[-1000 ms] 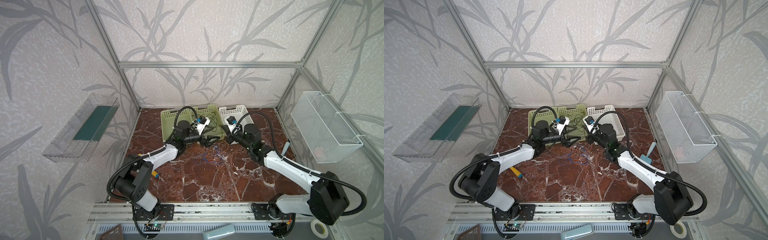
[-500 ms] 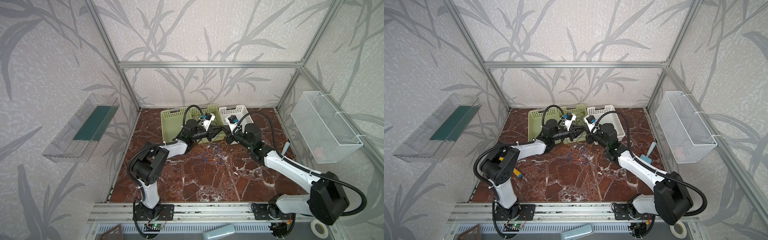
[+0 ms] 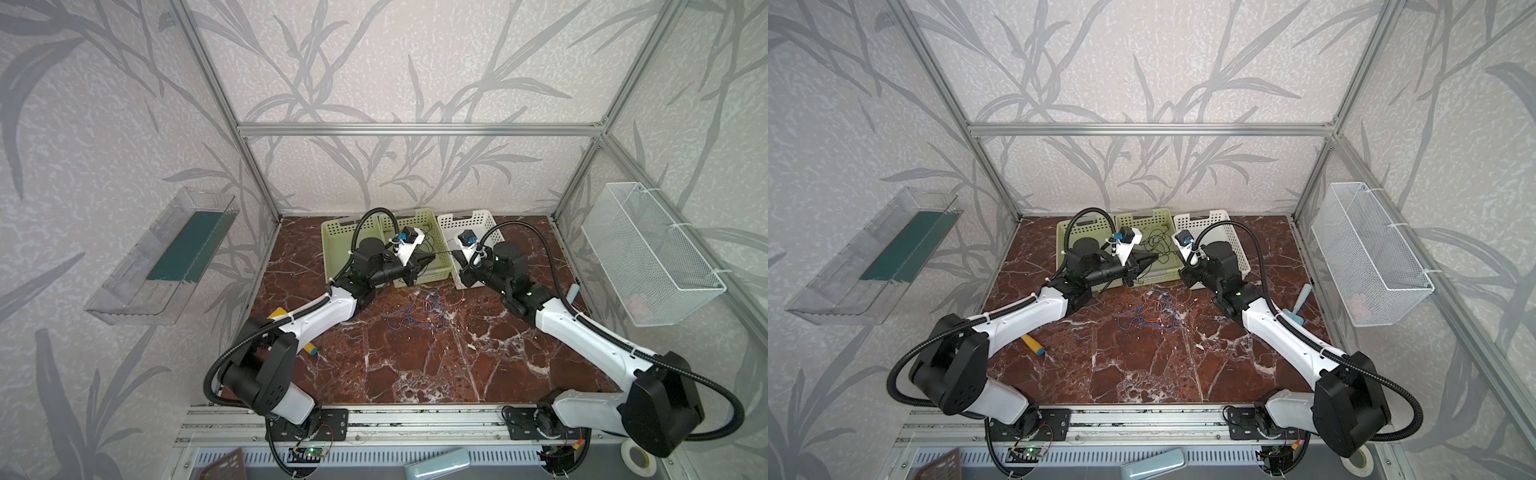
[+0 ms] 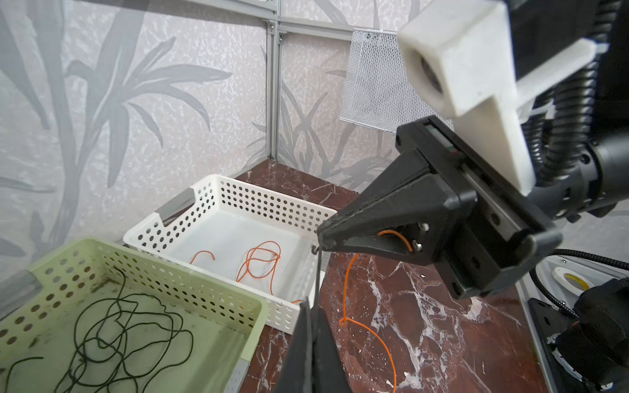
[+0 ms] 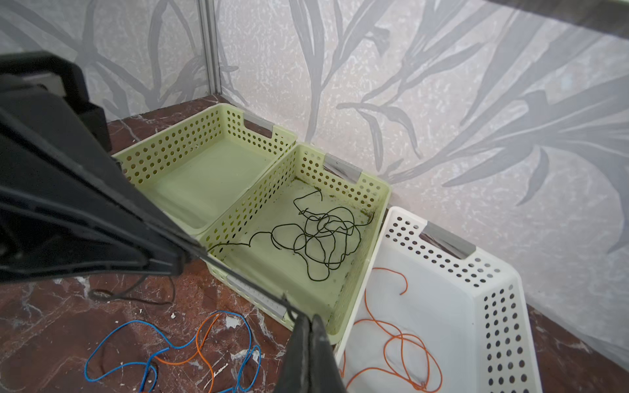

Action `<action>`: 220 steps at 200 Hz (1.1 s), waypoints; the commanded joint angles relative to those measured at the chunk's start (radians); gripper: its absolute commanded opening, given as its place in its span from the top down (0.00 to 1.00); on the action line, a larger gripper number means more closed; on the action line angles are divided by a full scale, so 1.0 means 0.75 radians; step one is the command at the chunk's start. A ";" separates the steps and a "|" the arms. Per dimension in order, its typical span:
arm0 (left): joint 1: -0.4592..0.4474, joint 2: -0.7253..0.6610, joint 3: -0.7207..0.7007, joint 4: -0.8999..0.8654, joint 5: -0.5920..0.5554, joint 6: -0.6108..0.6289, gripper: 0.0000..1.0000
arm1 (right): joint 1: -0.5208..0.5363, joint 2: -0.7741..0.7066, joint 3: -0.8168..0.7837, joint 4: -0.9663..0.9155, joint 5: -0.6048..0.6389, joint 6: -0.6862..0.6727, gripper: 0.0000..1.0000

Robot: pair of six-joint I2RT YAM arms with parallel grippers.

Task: Untangle and sort cables by color
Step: Place the cable into the container.

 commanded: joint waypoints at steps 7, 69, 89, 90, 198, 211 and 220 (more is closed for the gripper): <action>0.046 -0.027 0.056 -0.175 -0.058 0.131 1.00 | -0.071 0.026 0.026 -0.115 0.176 -0.117 1.00; 0.178 0.335 0.506 -0.188 0.063 0.089 1.00 | -0.071 0.163 0.092 -0.010 -0.006 -0.035 0.53; 0.206 0.446 0.598 -0.149 0.069 0.056 1.00 | -0.073 0.143 0.044 -0.015 -0.008 0.009 0.45; 0.207 0.452 0.602 -0.148 0.070 0.052 1.00 | -0.073 0.142 0.041 -0.015 -0.010 0.011 0.45; 0.255 0.709 0.621 -0.004 -0.216 -0.016 0.28 | -0.044 -0.035 -0.091 -0.070 -0.296 0.167 0.47; 0.255 0.654 0.602 -0.125 -0.264 0.046 0.01 | -0.045 -0.047 -0.072 -0.075 -0.326 0.173 0.47; 0.256 0.622 0.603 -0.229 -0.292 0.091 0.01 | -0.044 -0.048 -0.054 -0.078 -0.350 0.175 0.47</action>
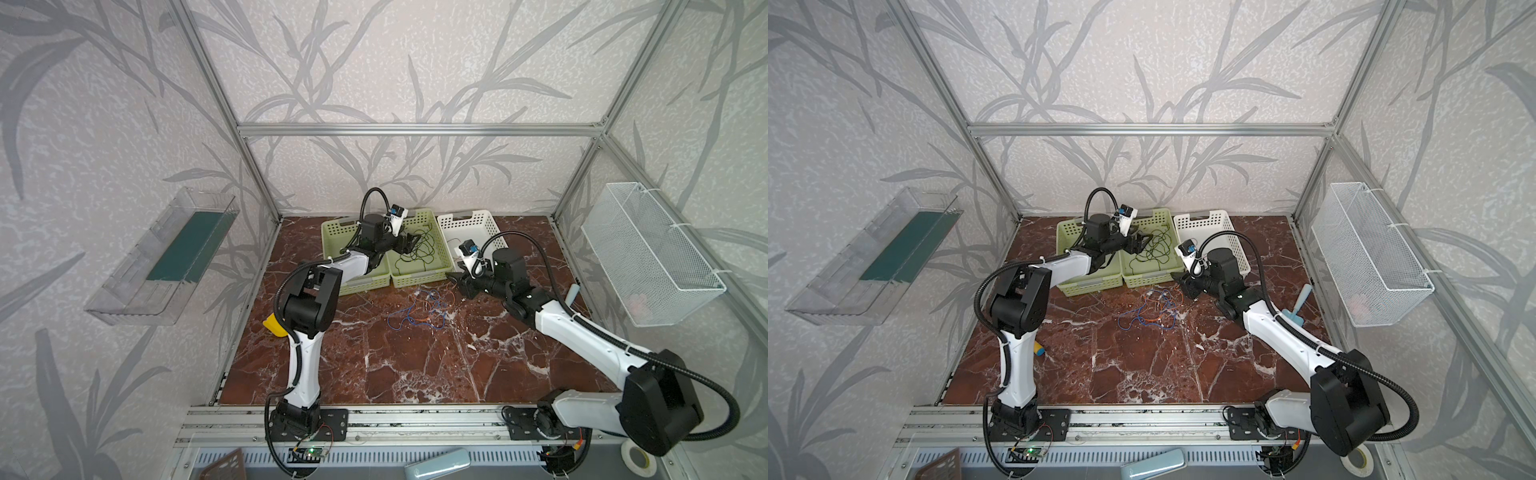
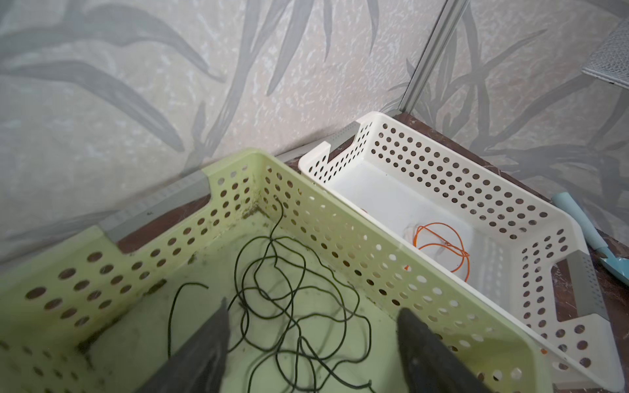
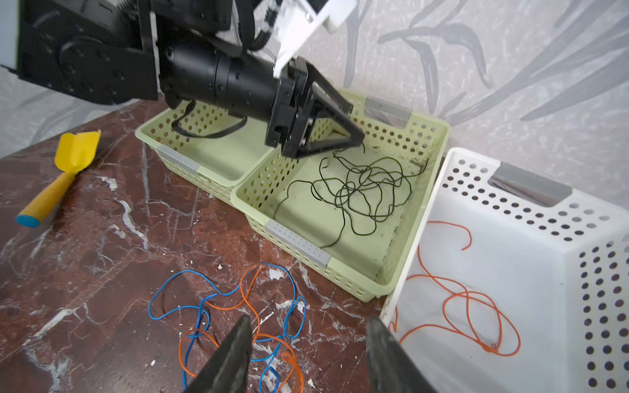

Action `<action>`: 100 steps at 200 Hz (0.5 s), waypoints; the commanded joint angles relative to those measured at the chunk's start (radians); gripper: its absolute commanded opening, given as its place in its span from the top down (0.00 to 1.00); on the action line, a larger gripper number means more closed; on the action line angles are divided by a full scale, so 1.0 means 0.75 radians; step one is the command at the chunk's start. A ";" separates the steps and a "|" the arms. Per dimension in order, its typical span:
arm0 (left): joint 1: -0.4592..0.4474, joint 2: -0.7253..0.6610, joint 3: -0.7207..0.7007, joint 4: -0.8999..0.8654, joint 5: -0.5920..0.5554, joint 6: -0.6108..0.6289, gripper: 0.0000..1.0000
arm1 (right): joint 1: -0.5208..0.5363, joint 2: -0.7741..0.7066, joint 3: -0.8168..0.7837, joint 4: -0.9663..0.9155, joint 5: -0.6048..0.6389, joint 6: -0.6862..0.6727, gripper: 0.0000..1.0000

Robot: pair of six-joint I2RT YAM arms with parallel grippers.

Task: Untangle and sort cables by color
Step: Place the cable into the container.

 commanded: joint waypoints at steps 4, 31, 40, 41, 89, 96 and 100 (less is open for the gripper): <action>0.003 -0.181 -0.012 -0.148 -0.110 0.141 0.01 | 0.004 -0.035 0.063 -0.018 -0.106 0.022 0.48; 0.001 -0.411 -0.316 0.068 0.002 0.158 0.03 | 0.004 -0.012 0.154 -0.034 -0.158 0.059 0.48; 0.000 -0.488 -0.394 0.093 0.079 0.134 0.07 | 0.003 0.000 0.191 -0.040 -0.172 0.066 0.48; 0.000 -0.498 -0.402 0.094 0.091 0.133 0.07 | 0.003 0.002 0.195 -0.040 -0.173 0.066 0.48; -0.172 -0.812 -0.726 0.046 0.333 0.111 0.03 | 0.007 0.063 0.316 -0.041 -0.265 0.089 0.48; -0.211 -0.824 -0.766 0.067 0.336 0.105 0.01 | 0.008 0.066 0.324 -0.037 -0.270 0.090 0.48; -0.232 -0.827 -0.782 0.070 0.334 0.107 0.01 | 0.010 0.067 0.330 -0.033 -0.272 0.091 0.48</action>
